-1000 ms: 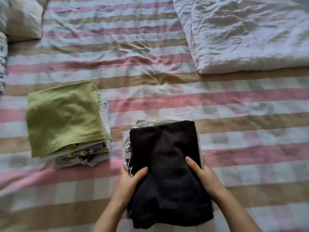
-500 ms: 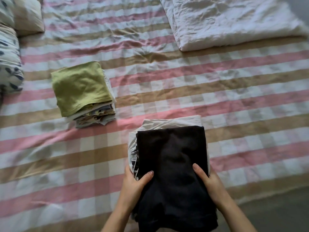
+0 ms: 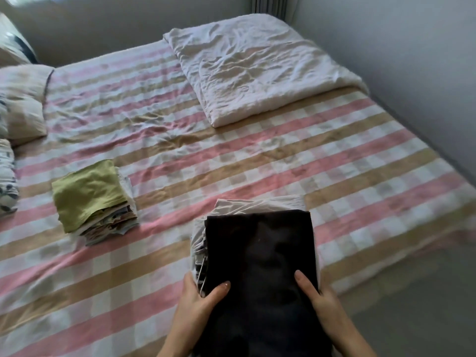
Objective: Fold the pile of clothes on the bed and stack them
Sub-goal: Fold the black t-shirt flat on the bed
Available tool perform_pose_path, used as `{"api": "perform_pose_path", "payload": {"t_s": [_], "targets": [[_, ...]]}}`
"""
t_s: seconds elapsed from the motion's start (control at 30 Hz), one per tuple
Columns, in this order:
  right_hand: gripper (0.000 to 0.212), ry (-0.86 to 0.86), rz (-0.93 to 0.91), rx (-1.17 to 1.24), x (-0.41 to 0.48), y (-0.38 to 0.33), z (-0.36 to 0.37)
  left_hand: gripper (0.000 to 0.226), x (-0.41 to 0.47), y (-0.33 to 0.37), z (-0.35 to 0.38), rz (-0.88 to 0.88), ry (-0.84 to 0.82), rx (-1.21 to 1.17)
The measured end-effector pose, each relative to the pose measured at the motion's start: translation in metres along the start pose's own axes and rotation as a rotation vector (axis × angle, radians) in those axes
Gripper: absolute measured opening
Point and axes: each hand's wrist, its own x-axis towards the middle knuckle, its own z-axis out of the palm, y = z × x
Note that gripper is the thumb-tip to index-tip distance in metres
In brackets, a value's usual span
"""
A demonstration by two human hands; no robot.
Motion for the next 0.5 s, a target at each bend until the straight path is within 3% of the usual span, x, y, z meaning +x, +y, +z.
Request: {"api": "perform_pose_path", "payload": {"t_s": [0.1, 0.23, 0.37, 0.5], "targets": [[0.014, -0.011, -0.014, 0.036, -0.011, -0.014, -0.069, 0.038, -0.024, 0.021, 0.061, 0.015, -0.010, -0.014], [0.022, 0.018, -0.028, 0.017, -0.018, -0.029, -0.154, 0.050, -0.053, 0.048, 0.141, 0.067, -0.070, -0.038], [0.025, 0.101, -0.027, -0.011, -0.022, -0.042, -0.235, 0.049, -0.074, 0.074, 0.216, 0.067, -0.134, -0.047], [0.041, 0.181, 0.005, 0.017, -0.024, -0.048, -0.294, 0.051, -0.081, 0.101, 0.275, 0.127, -0.217, -0.002]]}}
